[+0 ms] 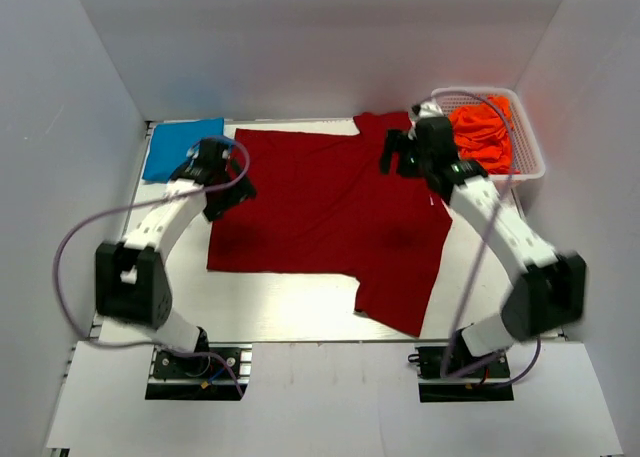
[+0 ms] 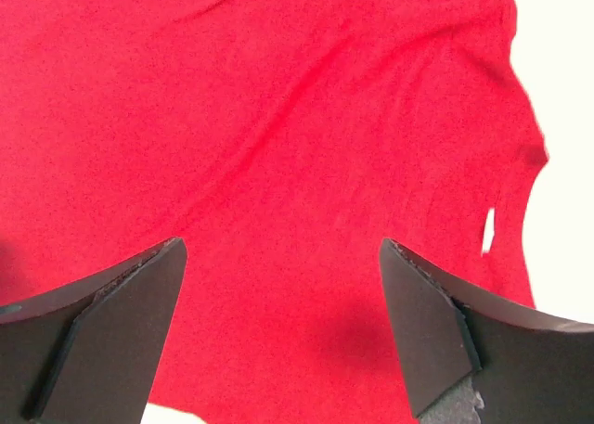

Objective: Fold and stack the t-shirts
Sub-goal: Flatten out the tshirt, then grap the side of the flattened tshirt closest away from the robot with both arms

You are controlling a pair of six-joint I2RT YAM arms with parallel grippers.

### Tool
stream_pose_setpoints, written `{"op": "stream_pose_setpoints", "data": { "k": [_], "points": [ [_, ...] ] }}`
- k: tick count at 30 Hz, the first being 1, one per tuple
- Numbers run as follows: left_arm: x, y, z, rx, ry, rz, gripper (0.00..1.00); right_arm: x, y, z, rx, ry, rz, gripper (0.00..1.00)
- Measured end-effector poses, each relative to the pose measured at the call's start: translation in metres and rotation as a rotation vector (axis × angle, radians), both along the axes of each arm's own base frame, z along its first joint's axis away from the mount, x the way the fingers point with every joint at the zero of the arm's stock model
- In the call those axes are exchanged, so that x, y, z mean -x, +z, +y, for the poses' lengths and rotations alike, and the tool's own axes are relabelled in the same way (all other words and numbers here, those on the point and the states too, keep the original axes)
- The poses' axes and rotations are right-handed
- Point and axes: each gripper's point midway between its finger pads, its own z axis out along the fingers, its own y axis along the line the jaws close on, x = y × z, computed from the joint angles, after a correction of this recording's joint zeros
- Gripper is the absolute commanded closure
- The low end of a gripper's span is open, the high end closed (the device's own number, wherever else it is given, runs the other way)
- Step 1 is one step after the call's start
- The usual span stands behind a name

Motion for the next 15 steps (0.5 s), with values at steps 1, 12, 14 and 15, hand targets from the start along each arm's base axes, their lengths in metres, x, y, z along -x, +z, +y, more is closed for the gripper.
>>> {"op": "stream_pose_setpoints", "data": {
  "k": [1, 12, 14, 15],
  "points": [
    [0.015, 0.002, 0.009, -0.005, 0.045, 0.001, 0.0, 0.02, 0.008, -0.001, -0.029, -0.003, -0.011, 0.1],
    [0.136, -0.074, 0.089, -0.077, 0.41, 0.28, 0.15, 0.185, -0.11, -0.036, -0.077, -0.143, 0.378, 0.1],
    [0.144, -0.083, 0.091, -0.064, 0.44, 0.301, 0.3, 0.199, -0.108, -0.039, -0.101, -0.161, 0.386, 0.1],
    [0.146, -0.088, 0.091, -0.051, 0.446, 0.31, 0.35, 0.204, -0.106, -0.039, -0.113, -0.168, 0.386, 0.1]
  ]
}}
